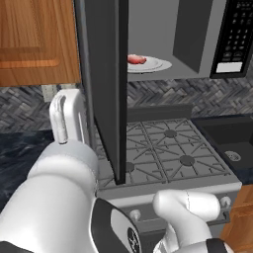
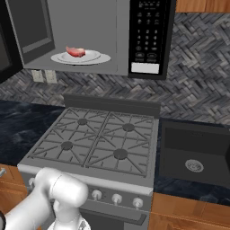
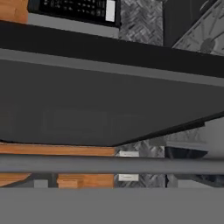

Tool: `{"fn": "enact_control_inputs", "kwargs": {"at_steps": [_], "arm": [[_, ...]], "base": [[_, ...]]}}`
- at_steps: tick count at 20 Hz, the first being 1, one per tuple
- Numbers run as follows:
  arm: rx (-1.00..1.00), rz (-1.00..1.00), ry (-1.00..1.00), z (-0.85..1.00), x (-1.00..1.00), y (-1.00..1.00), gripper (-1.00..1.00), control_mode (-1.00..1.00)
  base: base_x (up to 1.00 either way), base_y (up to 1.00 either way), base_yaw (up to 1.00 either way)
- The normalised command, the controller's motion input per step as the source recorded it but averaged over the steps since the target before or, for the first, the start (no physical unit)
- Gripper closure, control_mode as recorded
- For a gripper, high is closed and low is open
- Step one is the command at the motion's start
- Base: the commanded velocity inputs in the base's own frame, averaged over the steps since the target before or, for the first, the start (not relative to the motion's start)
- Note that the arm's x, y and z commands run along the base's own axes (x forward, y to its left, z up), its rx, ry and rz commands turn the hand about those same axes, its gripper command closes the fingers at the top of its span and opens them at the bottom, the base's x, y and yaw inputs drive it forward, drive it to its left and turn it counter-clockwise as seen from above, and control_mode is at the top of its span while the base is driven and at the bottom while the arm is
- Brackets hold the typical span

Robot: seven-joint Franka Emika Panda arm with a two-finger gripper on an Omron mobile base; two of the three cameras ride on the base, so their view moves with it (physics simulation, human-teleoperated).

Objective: Transport the steak from the fridge to the microwave and turn on the microwave.

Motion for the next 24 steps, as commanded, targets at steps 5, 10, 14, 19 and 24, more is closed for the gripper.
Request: {"fn": "enact_control_inputs", "kwargs": {"at_steps": [5,10,14,19,24], "arm": [[0.0,-0.14,-0.05,0.19,0.01,-0.12,-1.0,-1.0],[0.03,-0.2,-0.01,0.21,0.01,-0.47,-1.0,-1.0],[0.01,-0.12,0.0,0.05,0.0,-0.58,-1.0,-1.0],[0.01,-0.09,-0.04,0.03,0.02,-0.57,-1.0,-1.0],[0.01,-0.08,-0.07,0.05,0.07,-0.56,-1.0,-1.0]], "base": [[0.0,0.0,0.0],[0.0,0.0,0.0],[0.0,0.0,0.0],[0.0,0.0,0.0],[0.0,0.0,0.0]]}}
